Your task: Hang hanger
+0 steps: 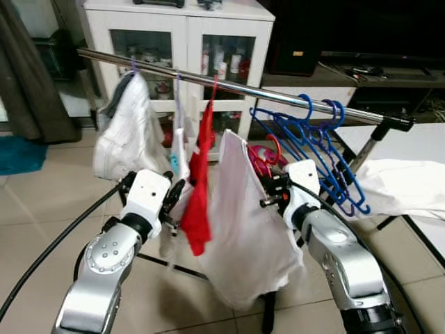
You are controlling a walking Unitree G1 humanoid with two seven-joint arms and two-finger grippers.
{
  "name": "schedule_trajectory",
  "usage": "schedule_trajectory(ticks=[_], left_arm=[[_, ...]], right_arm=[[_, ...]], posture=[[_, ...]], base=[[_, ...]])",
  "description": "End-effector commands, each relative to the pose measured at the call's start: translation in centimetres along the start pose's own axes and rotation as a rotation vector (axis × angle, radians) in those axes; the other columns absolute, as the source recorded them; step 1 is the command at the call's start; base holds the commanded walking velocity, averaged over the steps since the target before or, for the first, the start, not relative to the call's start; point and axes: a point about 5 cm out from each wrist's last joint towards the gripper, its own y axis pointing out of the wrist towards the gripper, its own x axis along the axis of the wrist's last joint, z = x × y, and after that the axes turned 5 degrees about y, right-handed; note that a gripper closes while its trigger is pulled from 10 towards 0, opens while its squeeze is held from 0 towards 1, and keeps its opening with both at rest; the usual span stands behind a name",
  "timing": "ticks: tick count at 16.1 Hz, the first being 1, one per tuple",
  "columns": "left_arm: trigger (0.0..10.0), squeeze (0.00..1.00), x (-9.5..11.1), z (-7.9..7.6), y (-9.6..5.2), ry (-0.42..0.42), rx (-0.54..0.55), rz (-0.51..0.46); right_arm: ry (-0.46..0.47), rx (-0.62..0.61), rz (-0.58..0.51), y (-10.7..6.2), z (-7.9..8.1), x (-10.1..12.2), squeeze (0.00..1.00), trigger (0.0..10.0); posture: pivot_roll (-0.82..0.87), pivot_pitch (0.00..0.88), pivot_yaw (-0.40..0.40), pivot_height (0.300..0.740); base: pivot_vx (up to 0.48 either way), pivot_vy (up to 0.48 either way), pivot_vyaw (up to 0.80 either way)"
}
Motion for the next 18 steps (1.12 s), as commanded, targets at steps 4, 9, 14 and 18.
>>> schedule_trajectory(ticks=[4,9,14,18], left_arm=[[10.0,0.00,0.6,-1.0,0.3,-0.028,-0.171,-0.031],[10.0,0.00,1.4,-1.8,0.0,-0.072,-0.247,-0.072],[10.0,0.00,2.5,-1.0,0.4,-0.060,-0.210,-0.100],[10.0,0.00,2.6,-0.9,0.4,-0.058,-0.214,-0.099]], right_arm=[[-0.063,0.006,-0.053,2.7,0.6,3.2,0.00,10.0],[-0.061,-0.114,-0.093,5.6,-0.3,6.4,0.00,10.0],[-0.051,-0.158,-0.084,8.1,-0.2,8.3,0.00,10.0],[-0.030,-0.195,-0.058,9.3,-0.4,9.3,0.00,10.0]], posture=[[0.08,0.000,-0.051,0.740],[0.09,0.000,-0.058,0.740],[0.10,0.000,-0.060,0.740],[0.10,0.009,-0.054,0.740]], base=[[0.000,0.000,0.00],[0.000,0.000,0.00],[0.000,0.000,0.00],[0.000,0.000,0.00]])
